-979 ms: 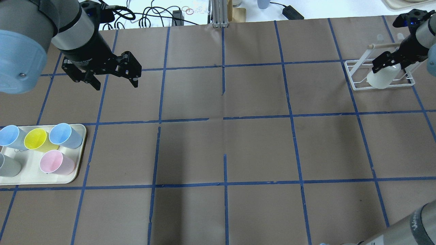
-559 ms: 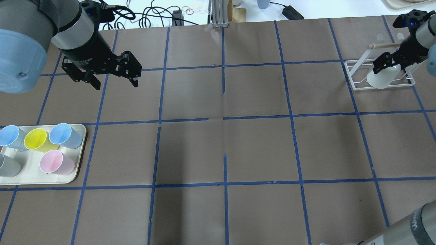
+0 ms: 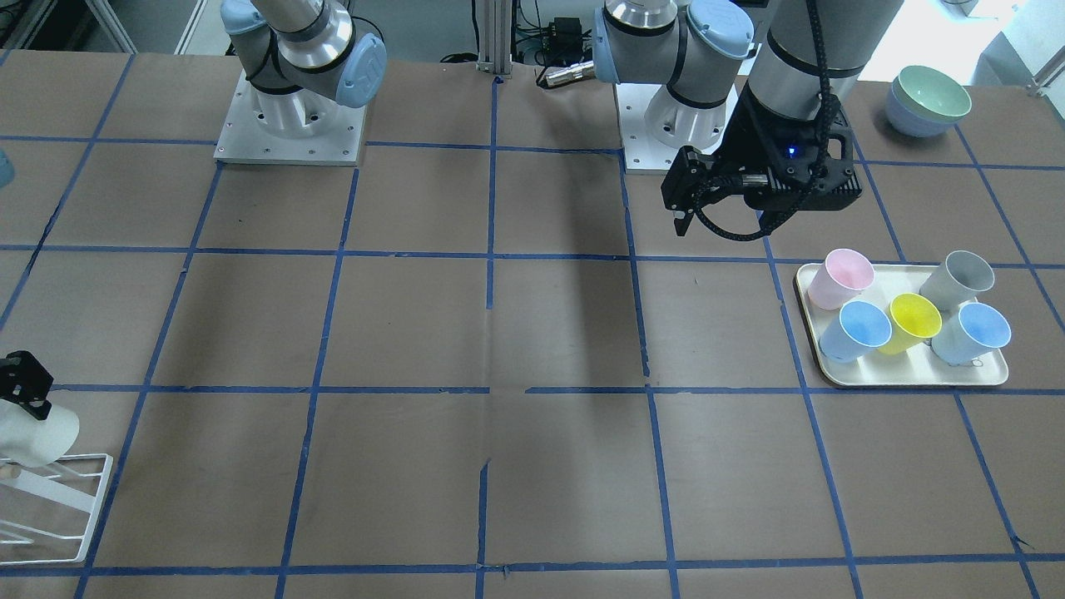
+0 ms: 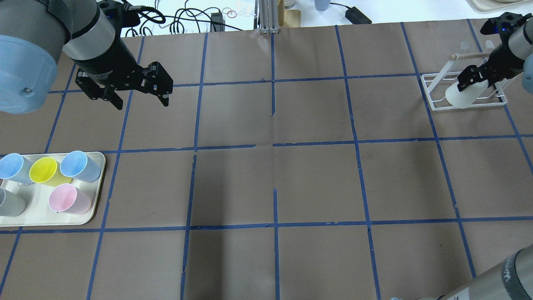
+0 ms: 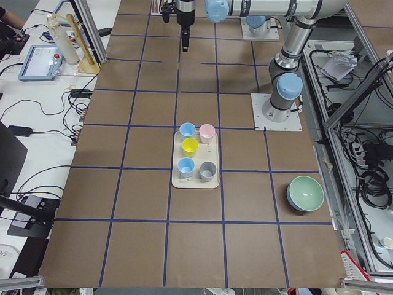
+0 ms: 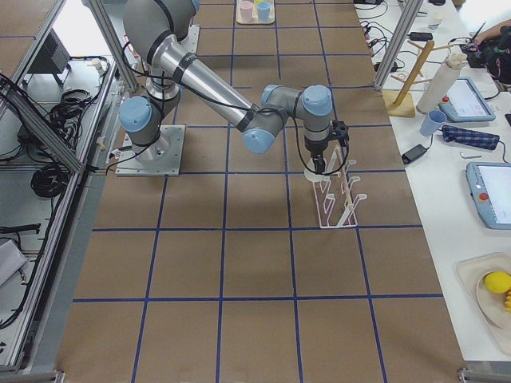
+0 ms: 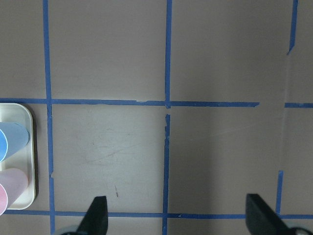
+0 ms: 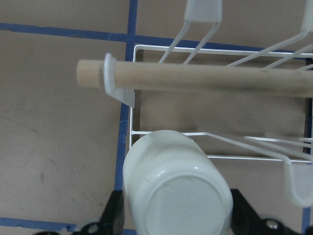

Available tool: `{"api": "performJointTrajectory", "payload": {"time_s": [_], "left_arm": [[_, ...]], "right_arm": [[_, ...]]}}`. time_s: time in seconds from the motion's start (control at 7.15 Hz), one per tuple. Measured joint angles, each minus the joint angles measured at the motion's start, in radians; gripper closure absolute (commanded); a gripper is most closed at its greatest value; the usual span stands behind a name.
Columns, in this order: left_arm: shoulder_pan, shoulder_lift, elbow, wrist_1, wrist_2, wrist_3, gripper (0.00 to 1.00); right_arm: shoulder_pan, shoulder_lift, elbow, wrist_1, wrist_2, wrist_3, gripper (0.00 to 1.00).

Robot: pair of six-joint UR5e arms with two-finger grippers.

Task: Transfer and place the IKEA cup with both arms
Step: 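Lower the right gripper and close it on the white cup, then lift the white cup off the rack with the right gripper while the left gripper rises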

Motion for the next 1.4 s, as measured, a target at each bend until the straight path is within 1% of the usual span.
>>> {"api": "performJointTrajectory", "payload": {"time_s": [0.28, 0.7, 1.12, 1.4], "left_arm": [[0.0, 0.0, 0.0, 0.0, 0.0, 0.0, 0.0], [0.0, 0.0, -0.001, 0.0, 0.0, 0.0, 0.0], [0.0, 0.003, -0.008, 0.0, -0.004, 0.01, 0.0], [0.022, 0.007, -0.013, -0.015, -0.022, 0.095, 0.0]], "right_arm": [[0.0, 0.0, 0.0, 0.0, -0.002, 0.0, 0.84], [0.0, -0.01, -0.002, 0.0, -0.008, 0.002, 0.87], [0.0, -0.02, -0.043, 0.012, -0.031, 0.0, 0.87], [0.001, -0.049, -0.054, 0.05, -0.044, -0.001, 0.88]]}}
